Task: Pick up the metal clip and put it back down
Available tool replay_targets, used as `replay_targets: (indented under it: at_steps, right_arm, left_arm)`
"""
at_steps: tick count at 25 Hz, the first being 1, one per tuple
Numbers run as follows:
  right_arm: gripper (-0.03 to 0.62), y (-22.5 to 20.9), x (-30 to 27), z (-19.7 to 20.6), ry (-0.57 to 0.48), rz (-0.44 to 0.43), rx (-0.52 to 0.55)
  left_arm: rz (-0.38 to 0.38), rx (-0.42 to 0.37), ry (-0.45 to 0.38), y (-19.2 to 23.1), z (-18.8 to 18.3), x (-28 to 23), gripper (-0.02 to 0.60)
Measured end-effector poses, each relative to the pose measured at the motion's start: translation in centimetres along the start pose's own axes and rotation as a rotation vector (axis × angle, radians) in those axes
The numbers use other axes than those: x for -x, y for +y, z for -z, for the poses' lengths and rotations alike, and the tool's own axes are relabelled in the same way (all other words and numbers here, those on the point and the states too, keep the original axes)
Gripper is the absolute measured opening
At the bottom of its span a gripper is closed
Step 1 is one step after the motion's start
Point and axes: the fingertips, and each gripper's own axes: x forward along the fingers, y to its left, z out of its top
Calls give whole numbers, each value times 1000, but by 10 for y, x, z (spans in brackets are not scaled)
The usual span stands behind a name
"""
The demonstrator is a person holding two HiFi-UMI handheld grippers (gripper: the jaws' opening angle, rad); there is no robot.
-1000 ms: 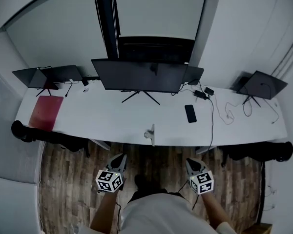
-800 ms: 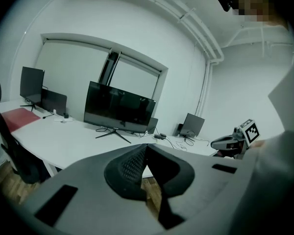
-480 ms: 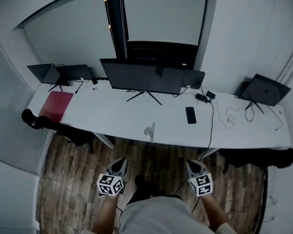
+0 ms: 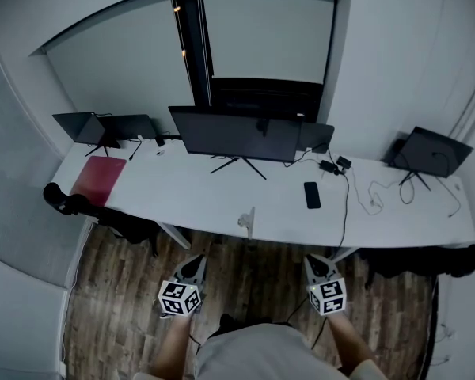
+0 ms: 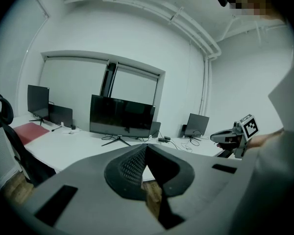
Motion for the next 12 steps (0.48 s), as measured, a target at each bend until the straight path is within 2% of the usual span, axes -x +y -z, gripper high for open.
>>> replay_targets:
  at_steps: [6,12]
  right_arm:
    - [34,-3,-9,-13,-19,36,-34]
    - [32,4,-12,-22,-37,50,-15]
  left_arm:
    - [13,-57,-13,10,-22,-2,32]
    - [24,-64,-28,25,-35,-4,31]
